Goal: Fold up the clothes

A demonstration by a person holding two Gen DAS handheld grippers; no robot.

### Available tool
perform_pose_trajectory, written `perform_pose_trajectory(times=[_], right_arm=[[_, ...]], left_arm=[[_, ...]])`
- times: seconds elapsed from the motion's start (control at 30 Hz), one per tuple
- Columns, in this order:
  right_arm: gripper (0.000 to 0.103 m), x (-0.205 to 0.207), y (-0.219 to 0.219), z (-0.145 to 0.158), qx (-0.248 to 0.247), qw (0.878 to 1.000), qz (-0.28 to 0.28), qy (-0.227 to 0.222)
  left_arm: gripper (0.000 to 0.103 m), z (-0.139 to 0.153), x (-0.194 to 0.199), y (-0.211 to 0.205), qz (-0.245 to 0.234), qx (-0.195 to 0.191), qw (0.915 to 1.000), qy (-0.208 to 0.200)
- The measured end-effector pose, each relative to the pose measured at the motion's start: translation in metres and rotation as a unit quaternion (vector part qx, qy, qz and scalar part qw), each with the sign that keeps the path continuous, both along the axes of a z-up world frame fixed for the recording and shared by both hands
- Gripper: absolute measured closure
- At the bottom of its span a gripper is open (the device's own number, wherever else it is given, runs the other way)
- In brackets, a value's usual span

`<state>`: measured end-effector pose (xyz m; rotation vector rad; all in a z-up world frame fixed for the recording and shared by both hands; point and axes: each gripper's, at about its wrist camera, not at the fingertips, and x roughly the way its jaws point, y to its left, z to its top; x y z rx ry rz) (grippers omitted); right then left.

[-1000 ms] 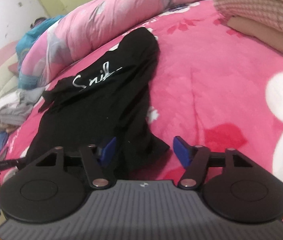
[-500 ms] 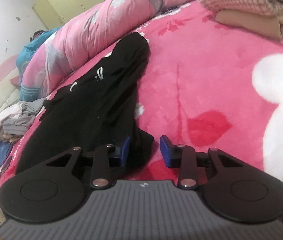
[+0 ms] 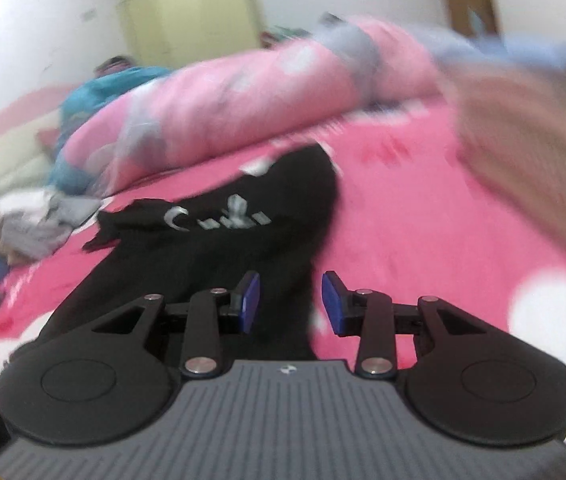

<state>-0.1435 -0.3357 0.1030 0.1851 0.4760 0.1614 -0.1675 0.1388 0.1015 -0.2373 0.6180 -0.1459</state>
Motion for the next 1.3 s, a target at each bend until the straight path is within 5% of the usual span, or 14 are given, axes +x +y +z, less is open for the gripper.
perform_pose_trajectory(times=[0.17, 0.3, 0.37, 0.53, 0.67, 0.77, 0.83, 0.93, 0.97, 1.13, 1.3], right_arm=[[0.065, 0.045, 0.076, 0.051, -0.095, 0.989, 0.104, -0.055], [0.062, 0.093, 0.157, 0.066, -0.176, 0.958, 0.211, -0.082], [0.06, 0.119, 0.2, 0.06, -0.217, 0.937, 0.262, -0.081], [0.05, 0.188, 0.301, 0.029, -0.291, 0.887, 0.355, -0.058], [0.035, 0.238, 0.363, -0.003, -0.32, 0.859, 0.396, -0.048], [0.032, 0.273, 0.401, -0.03, -0.333, 0.852, 0.404, -0.029], [0.037, 0.297, 0.413, -0.049, -0.326, 0.856, 0.402, -0.003], [0.072, 0.328, 0.409, -0.06, -0.264, 0.878, 0.395, 0.051], [0.098, 0.334, 0.4, -0.051, -0.238, 0.894, 0.376, 0.044], [0.102, 0.373, 0.344, -0.008, -0.086, 0.96, 0.265, 0.021], [0.102, 0.388, 0.313, 0.015, 0.002, 0.973, 0.23, 0.007]], left_arm=[[0.0, -0.007, 0.031, -0.007, -0.029, -0.005, 0.9996, 0.001], [0.0, -0.017, 0.059, -0.004, -0.025, -0.008, 0.9994, -0.023], [0.005, -0.027, 0.078, -0.003, -0.016, 0.0, 0.9997, -0.018], [0.045, -0.06, 0.106, 0.003, -0.041, -0.009, 0.9991, 0.005], [0.045, -0.076, 0.102, 0.01, -0.064, -0.032, 0.9972, -0.021], [0.046, -0.081, 0.1, 0.009, -0.072, -0.03, 0.9963, -0.034], [0.046, -0.083, 0.099, 0.009, -0.075, -0.031, 0.9959, -0.039], [0.046, -0.084, 0.099, 0.011, -0.079, -0.039, 0.9953, -0.039], [0.046, -0.084, 0.099, 0.011, -0.082, -0.038, 0.9951, -0.039], [0.05, -0.085, 0.099, 0.006, -0.102, -0.027, 0.9937, -0.038], [0.05, -0.085, 0.098, 0.002, -0.116, -0.019, 0.9924, -0.038]])
